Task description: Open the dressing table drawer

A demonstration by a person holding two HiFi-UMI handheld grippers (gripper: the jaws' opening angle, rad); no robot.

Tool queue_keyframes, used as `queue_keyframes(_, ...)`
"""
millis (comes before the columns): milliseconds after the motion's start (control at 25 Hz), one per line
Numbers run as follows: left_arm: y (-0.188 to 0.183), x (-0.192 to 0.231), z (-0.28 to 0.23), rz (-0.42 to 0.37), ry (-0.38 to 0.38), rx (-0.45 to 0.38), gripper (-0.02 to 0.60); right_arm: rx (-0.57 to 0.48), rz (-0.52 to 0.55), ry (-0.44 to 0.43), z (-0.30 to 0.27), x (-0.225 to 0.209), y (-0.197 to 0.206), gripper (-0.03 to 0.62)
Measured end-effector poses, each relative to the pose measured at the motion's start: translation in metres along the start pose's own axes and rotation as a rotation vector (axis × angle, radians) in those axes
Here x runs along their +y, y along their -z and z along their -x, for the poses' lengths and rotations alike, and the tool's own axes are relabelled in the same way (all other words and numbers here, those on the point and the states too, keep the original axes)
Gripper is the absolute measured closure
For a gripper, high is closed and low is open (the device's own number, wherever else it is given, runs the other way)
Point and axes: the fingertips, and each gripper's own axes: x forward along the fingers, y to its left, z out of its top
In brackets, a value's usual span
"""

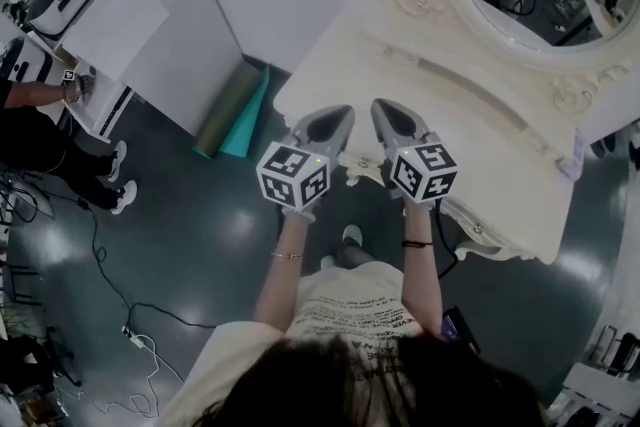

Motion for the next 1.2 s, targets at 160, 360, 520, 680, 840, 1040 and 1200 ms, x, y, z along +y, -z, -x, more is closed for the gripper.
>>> queue_keyframes(160,0.0,0.012,-0.018,0.01,-0.001,0.006,0.584,0.009,-0.01,-0.004,-0.016,-0.015,-0.003,0.591)
queue_keyframes(360,-0.002,0.027,-0.041,0.024,-0.001,0.009,0.584,0.02,-0.008,-0.009,-0.035,-0.033,-0.008,0.591)
queue_keyframes(520,0.0,0.034,-0.062,0.028,0.003,0.018,0.584,0.027,-0.014,-0.014,-0.048,-0.05,-0.009,0.591)
queue_keyframes(680,-0.005,0.042,-0.078,0.028,0.005,0.024,0.584,0.031,-0.016,-0.018,-0.06,-0.063,-0.015,0.591)
queue_keyframes(840,-0.006,0.049,-0.093,0.025,0.002,0.028,0.584,0.031,-0.017,-0.02,-0.069,-0.077,-0.018,0.591)
queue_keyframes(1040,-0.002,0.053,-0.106,0.031,0.002,0.039,0.584,0.039,-0.021,-0.007,-0.074,-0.091,-0.017,0.591)
queue_keyframes(1200,0.001,0.059,-0.115,0.041,0.013,0.051,0.584,0.051,-0.031,0.01,-0.076,-0.101,-0.012,0.591)
